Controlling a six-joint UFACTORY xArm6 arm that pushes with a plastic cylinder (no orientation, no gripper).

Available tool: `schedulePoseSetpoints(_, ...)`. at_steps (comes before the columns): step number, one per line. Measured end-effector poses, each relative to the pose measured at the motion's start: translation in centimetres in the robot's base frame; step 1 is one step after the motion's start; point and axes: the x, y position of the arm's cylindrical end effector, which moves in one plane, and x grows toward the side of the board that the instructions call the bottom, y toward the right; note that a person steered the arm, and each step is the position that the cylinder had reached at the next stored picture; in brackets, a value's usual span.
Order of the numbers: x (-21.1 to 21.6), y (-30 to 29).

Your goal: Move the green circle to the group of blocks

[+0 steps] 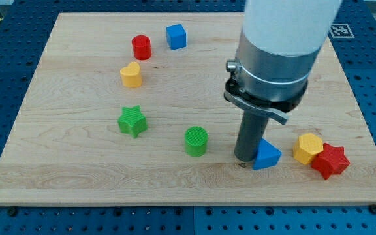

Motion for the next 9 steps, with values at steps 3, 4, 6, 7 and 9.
schedulePoseSetpoints(3,0.3,8.6)
schedulePoseSetpoints(4,1.6,3.2)
schedulePoseSetpoints(6,3.1,-17.3)
schedulePoseSetpoints(7,0.1,-22.5)
schedulePoseSetpoints(9,-1.6,-16.6)
